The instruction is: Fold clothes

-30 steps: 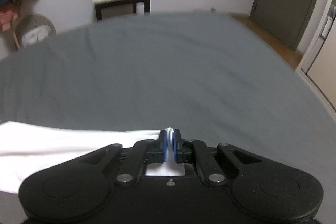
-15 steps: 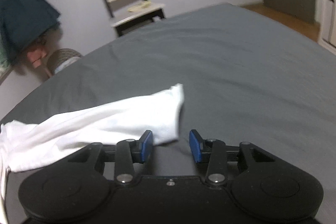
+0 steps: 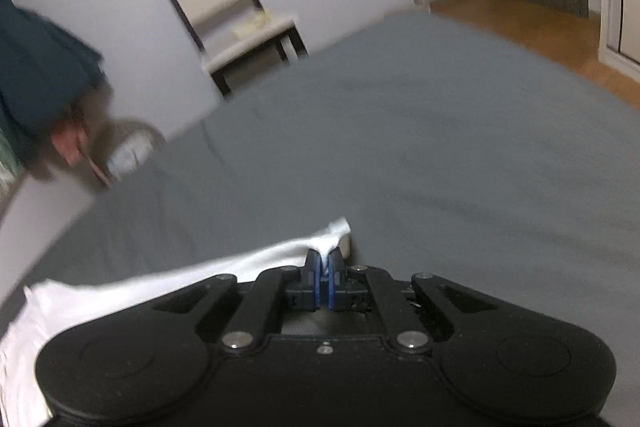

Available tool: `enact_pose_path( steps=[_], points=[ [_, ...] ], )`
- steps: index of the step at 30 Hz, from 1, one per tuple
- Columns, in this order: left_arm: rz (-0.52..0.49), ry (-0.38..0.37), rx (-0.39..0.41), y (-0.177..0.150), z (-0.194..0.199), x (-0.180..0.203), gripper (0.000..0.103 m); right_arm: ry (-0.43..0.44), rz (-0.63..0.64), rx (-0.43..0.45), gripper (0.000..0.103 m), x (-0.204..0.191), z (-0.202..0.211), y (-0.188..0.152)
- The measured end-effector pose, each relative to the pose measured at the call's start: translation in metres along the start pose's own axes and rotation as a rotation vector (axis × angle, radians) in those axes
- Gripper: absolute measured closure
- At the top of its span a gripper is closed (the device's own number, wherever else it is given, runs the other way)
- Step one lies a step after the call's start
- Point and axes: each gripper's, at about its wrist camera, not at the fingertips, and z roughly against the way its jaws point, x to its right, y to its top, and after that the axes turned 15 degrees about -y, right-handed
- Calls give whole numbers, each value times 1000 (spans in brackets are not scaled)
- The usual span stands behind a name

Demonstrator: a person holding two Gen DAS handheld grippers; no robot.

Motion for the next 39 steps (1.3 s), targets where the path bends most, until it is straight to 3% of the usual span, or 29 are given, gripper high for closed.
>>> enact_pose_path(
  steps=[6,8,10,15,19,23,24,27,31,34,35,36,37,39],
  points=[
    [3,2,-1,-1,0,-1,0,-40,12,-34,95,-7,-21,-15],
    [1,2,-1,0,0,-1,0,-53,5,-27,88,-5,-20,-17],
    [3,1,0,0,0,-1,0,-71,4,-18,73,-3,-18,-19],
    [5,-3,0,0,0,-2,0,-70,-60,47,55,5,-14,-10],
    [-3,0,-9,-1,-2,-1,0,-76,-135,69,50,5,-29,4],
    [-10,1,-18,-1,-4,0,0,-119,-74,46,55,-12,-55,6],
    [-12,1,-20,-1,-5,0,0,-127,-37,54,63,-18,-57,5],
    [-19,0,-26,-2,-6,0,0,-136,49,86,101,-33,-59,4],
    [-23,1,-28,-2,-5,1,0,-219,41,202,102,-42,-50,9],
    [-22,0,-28,-3,-5,1,0,-269,18,205,102,-41,-54,13],
    [-22,0,-29,-3,-5,1,0,-294,22,192,100,-42,-56,13],
    [-22,0,-29,-3,-5,1,0,-325,23,183,90,-42,-56,13],
    [-22,0,-29,-3,-5,1,0,-353,20,189,73,-43,-54,11],
    [-21,1,-27,-2,-4,1,0,-367,17,251,64,-47,-40,6]
  ],
)
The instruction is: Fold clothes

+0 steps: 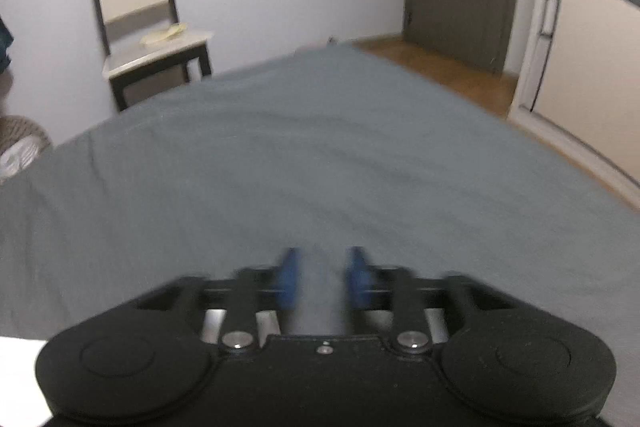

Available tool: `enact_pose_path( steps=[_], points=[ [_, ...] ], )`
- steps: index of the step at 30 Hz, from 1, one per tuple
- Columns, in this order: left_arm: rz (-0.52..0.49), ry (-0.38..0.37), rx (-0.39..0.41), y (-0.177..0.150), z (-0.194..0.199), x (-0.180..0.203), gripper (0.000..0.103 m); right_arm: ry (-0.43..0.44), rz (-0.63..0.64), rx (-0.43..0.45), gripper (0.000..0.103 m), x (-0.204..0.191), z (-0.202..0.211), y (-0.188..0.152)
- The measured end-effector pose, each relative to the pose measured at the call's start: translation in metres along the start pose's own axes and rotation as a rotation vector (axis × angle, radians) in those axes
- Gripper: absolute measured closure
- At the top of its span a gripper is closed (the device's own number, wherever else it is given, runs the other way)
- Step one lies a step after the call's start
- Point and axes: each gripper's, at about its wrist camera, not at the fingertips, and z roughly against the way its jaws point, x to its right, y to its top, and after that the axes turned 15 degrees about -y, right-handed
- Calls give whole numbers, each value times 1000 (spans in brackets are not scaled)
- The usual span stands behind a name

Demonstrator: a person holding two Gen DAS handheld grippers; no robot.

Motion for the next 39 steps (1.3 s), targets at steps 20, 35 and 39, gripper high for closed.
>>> enact_pose_path(
  steps=[20,35,39],
  points=[
    [191,171,194,29,103,-35,0,1099,22,5,20,-143,347,-199],
    [182,293,30,20,58,-68,0,1092,330,-81,18,-167,335,-287],
    [206,289,32,18,59,-70,1,1093,370,-31,10,-176,340,-299]
  ],
)
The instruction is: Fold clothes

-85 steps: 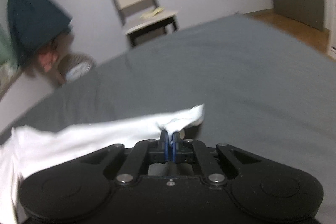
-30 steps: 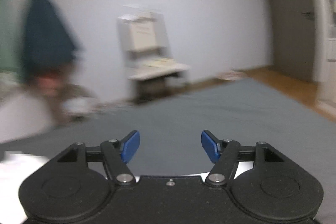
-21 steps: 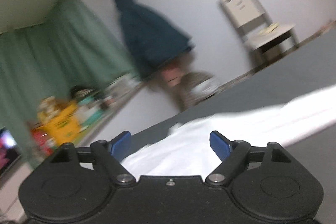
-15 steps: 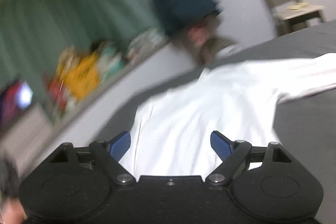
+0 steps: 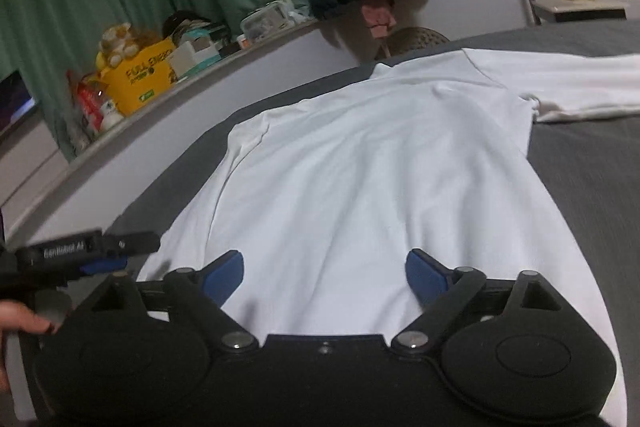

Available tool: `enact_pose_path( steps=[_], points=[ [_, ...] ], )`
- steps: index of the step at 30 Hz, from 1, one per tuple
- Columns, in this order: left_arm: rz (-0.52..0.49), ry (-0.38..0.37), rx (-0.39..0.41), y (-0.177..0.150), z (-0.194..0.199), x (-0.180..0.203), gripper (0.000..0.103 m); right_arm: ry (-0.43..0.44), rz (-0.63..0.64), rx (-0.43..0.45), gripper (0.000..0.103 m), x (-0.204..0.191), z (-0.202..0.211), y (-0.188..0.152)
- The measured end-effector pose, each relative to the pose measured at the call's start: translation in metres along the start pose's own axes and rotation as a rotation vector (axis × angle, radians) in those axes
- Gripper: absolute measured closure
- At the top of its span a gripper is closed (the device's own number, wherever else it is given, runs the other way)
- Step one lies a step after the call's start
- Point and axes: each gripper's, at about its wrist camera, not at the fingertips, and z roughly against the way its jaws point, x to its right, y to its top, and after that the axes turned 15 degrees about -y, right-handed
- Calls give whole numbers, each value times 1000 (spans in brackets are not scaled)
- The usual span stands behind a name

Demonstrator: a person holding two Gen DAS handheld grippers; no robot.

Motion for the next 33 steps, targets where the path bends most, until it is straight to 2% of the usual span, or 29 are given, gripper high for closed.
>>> enact_pose_path(
  steps=[10,22,33],
  points=[
    [-28,13,-43,-5,-5,6,0,16,18,3,4,-2,-1,-1],
    [15,4,-42,-6,-6,1,0,24,24,1,1,-2,-2,0],
    [14,4,-53,-7,-8,2,0,21,30,1,0,-3,-1,-1]
  ],
)
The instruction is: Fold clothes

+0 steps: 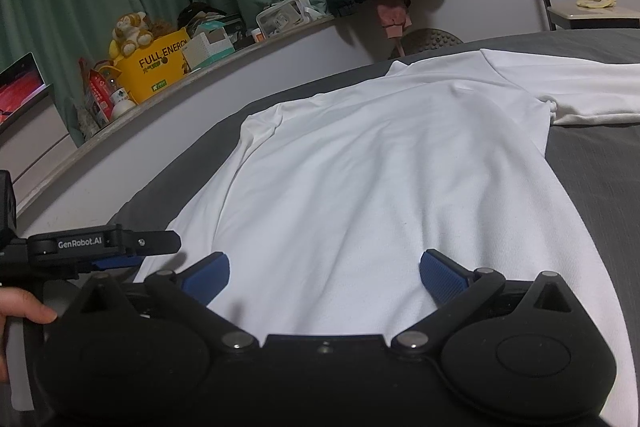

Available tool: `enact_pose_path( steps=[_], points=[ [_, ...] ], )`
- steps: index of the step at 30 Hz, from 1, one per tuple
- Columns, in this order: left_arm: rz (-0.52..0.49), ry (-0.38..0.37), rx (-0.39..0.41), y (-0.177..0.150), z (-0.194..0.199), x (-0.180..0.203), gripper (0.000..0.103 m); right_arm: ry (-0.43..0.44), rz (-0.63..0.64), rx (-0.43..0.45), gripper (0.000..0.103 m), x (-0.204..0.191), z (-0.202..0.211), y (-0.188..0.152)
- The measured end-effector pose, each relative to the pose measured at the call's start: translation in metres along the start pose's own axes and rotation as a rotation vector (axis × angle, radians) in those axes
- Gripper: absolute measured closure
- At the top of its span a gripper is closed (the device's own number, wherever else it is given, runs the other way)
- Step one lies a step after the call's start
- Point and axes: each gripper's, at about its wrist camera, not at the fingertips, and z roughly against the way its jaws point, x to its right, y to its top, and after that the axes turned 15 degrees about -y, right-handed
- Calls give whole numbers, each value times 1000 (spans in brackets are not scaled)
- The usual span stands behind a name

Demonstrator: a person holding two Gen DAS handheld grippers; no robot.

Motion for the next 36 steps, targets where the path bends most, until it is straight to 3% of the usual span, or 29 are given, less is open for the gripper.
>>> enact_pose_path(
  steps=[10,18,24,30,33,36],
  points=[
    [11,-1,2,1,1,-1,0,-2,3,1,0,-1,0,-1],
    [36,19,69,6,12,-12,1,-5,5,2,0,-1,0,0],
    [110,50,110,9,21,-33,1,-7,9,3,0,-2,0,0],
    [113,33,75,6,12,-34,12,-14,16,0,0,-3,-1,1],
    [59,49,37,5,3,-26,35,-13,15,-1,0,-3,-1,1],
    [38,40,21,4,2,-20,35,-14,16,-1,0,-4,-1,1]
  ],
)
